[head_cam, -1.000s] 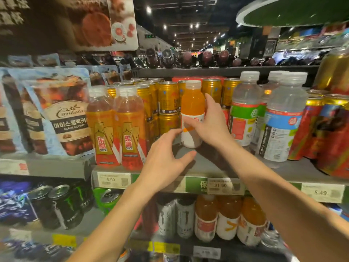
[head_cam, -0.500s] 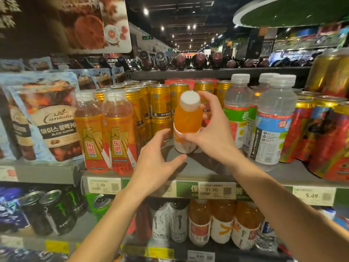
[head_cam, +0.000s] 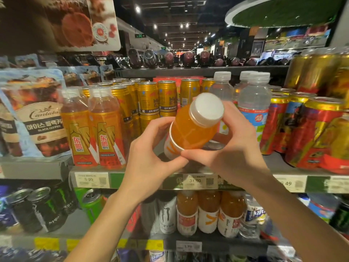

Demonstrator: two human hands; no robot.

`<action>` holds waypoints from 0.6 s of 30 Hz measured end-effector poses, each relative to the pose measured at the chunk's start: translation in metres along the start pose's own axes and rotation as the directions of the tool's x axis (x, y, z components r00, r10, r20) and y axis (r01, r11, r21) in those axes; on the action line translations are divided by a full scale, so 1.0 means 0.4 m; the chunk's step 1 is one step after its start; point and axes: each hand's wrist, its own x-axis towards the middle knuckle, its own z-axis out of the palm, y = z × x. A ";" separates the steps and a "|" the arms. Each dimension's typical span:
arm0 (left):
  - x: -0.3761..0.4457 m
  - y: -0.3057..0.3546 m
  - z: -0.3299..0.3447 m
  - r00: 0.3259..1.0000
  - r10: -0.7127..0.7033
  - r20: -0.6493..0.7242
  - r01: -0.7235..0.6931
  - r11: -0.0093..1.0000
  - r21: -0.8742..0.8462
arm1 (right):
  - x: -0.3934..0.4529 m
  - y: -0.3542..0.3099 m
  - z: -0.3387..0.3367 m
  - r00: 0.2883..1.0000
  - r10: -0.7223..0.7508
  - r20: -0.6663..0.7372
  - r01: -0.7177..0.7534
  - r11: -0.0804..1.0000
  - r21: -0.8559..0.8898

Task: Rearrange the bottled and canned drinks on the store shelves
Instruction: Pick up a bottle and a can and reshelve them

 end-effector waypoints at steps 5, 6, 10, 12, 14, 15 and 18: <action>-0.036 0.046 0.003 0.999 0.035 -0.011 -0.035 0.999 -0.022 | -0.049 -0.038 -0.039 0.998 0.037 0.050 -0.037 0.999 -0.009; -0.043 0.055 0.006 0.999 0.037 -0.005 -0.037 0.999 -0.024 | -0.059 -0.044 -0.046 0.998 0.039 0.058 -0.037 0.999 -0.022; -0.071 0.074 0.020 0.999 0.026 0.029 -0.025 0.999 -0.041 | -0.102 -0.064 -0.070 0.998 0.040 0.058 -0.037 0.999 -0.039; -0.088 0.079 0.034 0.999 0.020 0.047 -0.018 0.999 -0.050 | -0.124 -0.066 -0.085 0.997 0.050 0.058 -0.050 0.999 -0.007; -0.107 0.089 0.055 0.998 0.001 0.058 0.002 0.999 -0.043 | -0.147 -0.063 -0.102 0.996 0.060 0.061 -0.062 0.998 0.023; -0.117 0.095 0.068 0.998 -0.006 0.061 0.008 0.999 -0.037 | -0.159 -0.058 -0.112 0.996 0.062 0.060 -0.064 0.997 0.034; -0.145 0.109 0.112 0.997 -0.013 0.069 0.015 0.999 -0.030 | -0.195 -0.040 -0.143 0.996 0.066 0.061 -0.070 0.996 0.060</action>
